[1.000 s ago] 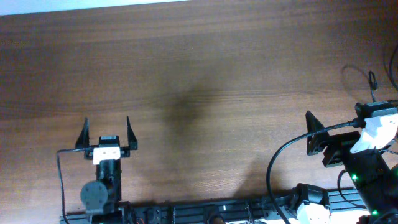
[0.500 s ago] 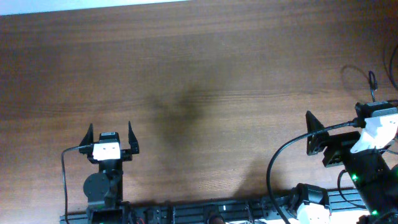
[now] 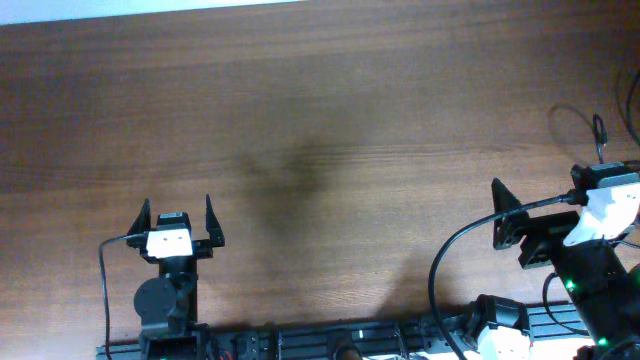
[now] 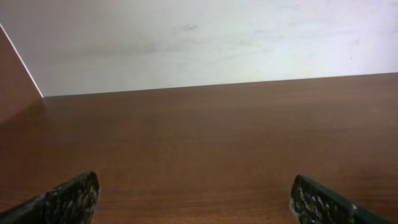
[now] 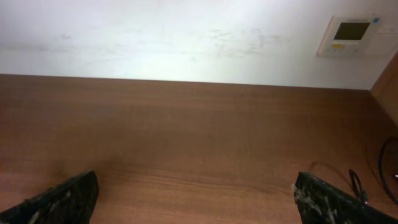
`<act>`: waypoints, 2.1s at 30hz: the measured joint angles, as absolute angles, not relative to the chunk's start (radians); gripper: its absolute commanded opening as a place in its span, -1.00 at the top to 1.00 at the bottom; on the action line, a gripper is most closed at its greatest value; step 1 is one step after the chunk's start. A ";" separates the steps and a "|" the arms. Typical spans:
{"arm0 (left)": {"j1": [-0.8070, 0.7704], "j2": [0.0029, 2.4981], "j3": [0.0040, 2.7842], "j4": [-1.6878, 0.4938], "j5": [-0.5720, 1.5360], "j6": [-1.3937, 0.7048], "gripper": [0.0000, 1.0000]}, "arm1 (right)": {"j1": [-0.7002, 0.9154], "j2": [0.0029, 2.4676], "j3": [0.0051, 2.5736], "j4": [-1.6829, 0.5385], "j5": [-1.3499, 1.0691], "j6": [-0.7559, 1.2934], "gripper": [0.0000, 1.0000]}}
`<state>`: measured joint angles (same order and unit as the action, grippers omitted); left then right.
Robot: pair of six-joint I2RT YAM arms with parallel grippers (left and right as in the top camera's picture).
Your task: Untangle cables
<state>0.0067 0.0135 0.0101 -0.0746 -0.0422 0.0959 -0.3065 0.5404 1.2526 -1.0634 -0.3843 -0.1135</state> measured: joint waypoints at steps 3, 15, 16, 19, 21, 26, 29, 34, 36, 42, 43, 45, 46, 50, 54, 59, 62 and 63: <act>0.007 0.014 0.010 -0.075 -0.042 0.096 -0.98 | -0.307 0.540 1.253 -1.063 -0.384 -0.113 -0.98; 0.007 0.014 0.010 -0.075 -0.042 0.093 -0.98 | -0.307 0.540 1.253 -1.063 -0.384 -0.113 -0.98; 0.007 0.014 0.010 -0.075 -0.042 0.093 -0.98 | -0.307 0.540 1.253 -1.063 -0.384 -0.112 -0.98; 0.007 0.014 0.010 -0.075 -0.042 0.092 -0.98 | -0.307 0.540 1.253 -1.063 -0.384 -0.113 -0.98; 0.007 0.014 0.010 -0.075 -0.042 0.092 -0.98 | -0.306 0.540 1.253 -1.063 -0.383 -0.113 -0.98; 0.007 0.014 0.010 -0.075 -0.042 0.092 -0.98 | -0.287 0.539 1.252 -1.054 -0.321 -0.113 -0.98; 0.007 0.014 0.010 -0.075 -0.042 0.092 -0.98 | -0.239 0.510 1.219 -0.963 -0.269 -0.113 -0.98; 0.007 0.014 0.010 -0.075 -0.042 0.092 -0.98 | -0.171 0.395 1.039 -0.760 -0.195 -0.113 -0.98; 0.007 0.014 0.010 -0.075 -0.042 0.092 -0.98 | -0.159 0.344 0.931 -0.654 -0.181 -0.105 -0.98; 0.007 0.013 0.010 -0.075 -0.042 0.092 -0.98 | -0.155 0.170 0.575 -0.323 -0.161 0.043 -0.98; 0.007 0.013 0.010 -0.075 -0.042 0.092 -0.98 | -0.152 0.137 0.515 -0.257 -0.158 0.072 -0.98; 0.007 0.013 0.010 -0.075 -0.042 0.092 -0.98 | -0.133 0.064 0.389 -0.111 -0.155 0.117 -0.98; 0.007 0.013 0.010 -0.075 -0.042 0.092 -0.98 | -0.122 0.039 0.344 -0.052 -0.154 0.131 -0.98; 0.007 0.013 0.010 -0.075 -0.042 0.092 -0.98 | -0.078 0.018 0.222 0.104 -0.153 0.162 -0.98; 0.007 0.013 0.010 -0.075 -0.042 0.092 -0.97 | -0.062 0.017 0.175 0.113 -0.131 0.178 -0.98; 0.007 0.013 0.010 -0.075 -0.042 0.092 -0.98 | -0.061 0.017 0.116 0.125 -0.093 0.184 -0.98; 0.007 0.013 0.010 -0.075 -0.042 0.092 -0.98 | -0.042 0.017 0.092 0.141 -0.082 0.184 -0.98; 0.007 0.013 0.010 -0.075 -0.042 0.092 -0.98 | -0.027 0.017 0.080 0.148 -0.075 0.184 -0.98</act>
<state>0.0067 0.0128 0.0101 -0.0753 -0.0422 0.0917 -0.0265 0.0174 0.0795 0.1478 -0.0750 0.1844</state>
